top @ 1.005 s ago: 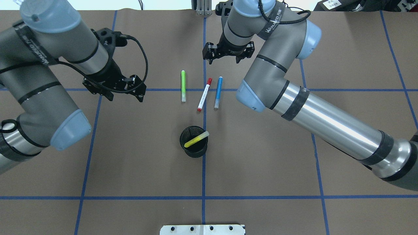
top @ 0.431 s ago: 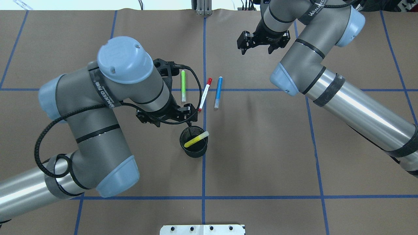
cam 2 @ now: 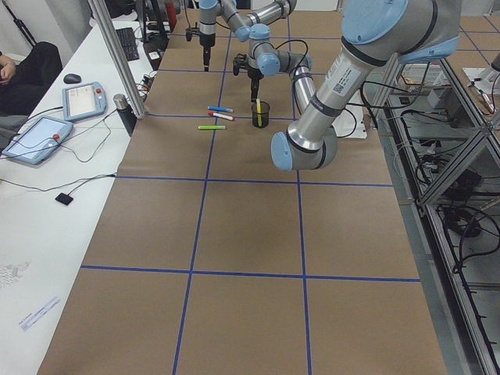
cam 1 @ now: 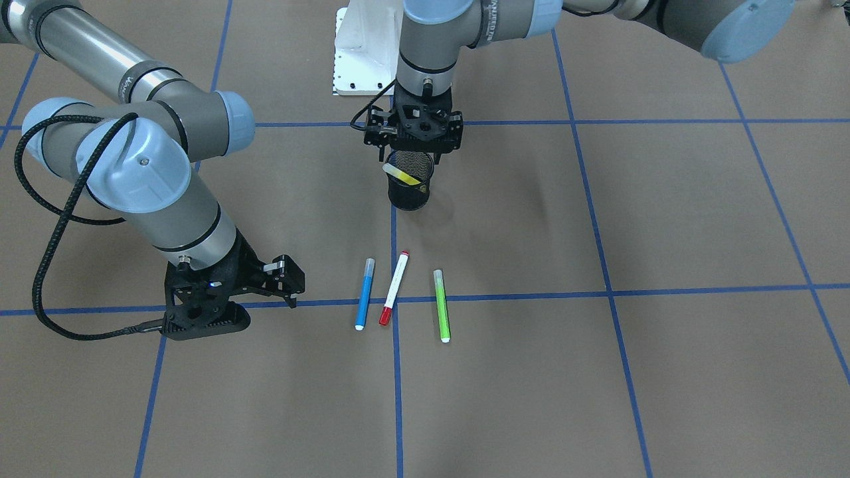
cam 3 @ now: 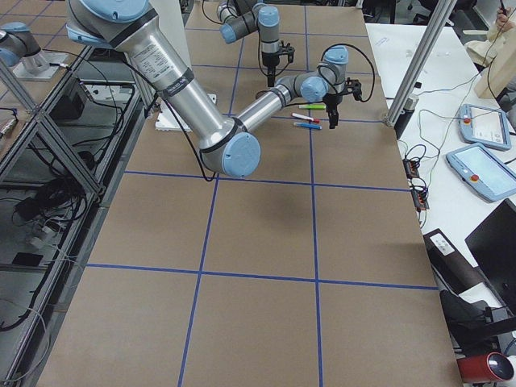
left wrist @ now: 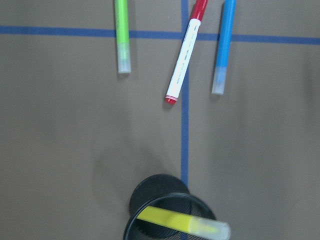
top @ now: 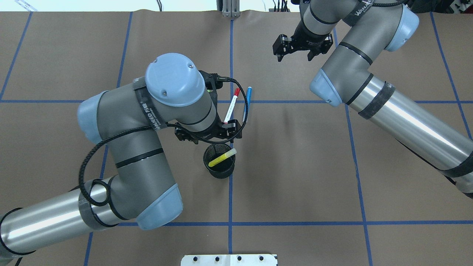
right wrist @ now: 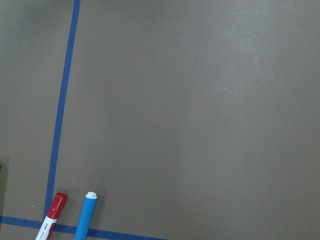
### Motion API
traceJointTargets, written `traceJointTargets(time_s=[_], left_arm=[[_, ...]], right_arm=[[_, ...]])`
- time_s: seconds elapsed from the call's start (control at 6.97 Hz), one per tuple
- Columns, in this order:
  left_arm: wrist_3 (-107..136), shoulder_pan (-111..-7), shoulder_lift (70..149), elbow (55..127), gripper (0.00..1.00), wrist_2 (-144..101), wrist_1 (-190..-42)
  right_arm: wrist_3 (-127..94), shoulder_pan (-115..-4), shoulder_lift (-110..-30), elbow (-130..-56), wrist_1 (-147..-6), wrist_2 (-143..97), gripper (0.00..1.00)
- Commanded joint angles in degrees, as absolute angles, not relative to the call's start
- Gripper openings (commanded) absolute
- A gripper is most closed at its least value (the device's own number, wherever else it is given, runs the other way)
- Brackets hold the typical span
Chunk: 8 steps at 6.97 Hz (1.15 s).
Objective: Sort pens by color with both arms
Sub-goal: 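Lower the left gripper into the cup and grasp the yellow highlighter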
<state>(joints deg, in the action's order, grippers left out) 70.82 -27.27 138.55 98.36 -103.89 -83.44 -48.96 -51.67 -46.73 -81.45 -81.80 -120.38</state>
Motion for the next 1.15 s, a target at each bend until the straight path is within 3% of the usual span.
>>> traceJointTargets(time_s=[0.0,0.43,1.0], left_arm=[[70.66,-25.14,141.06,95.37,0.92,-99.58,-84.11],[70.31,-25.22,140.54,95.1,0.78,-98.1,-83.94],[69.35,-23.21,140.62,93.61,0.75,-93.87,-83.94]], right_arm=[[-48.87,-51.68,-46.76,-81.48,-81.83,-120.32,1.0],[-48.87,-51.68,-46.93,-81.13,-81.74,-120.23,1.0],[-48.69,-51.42,-46.85,-80.68,-81.74,-120.15,1.0]])
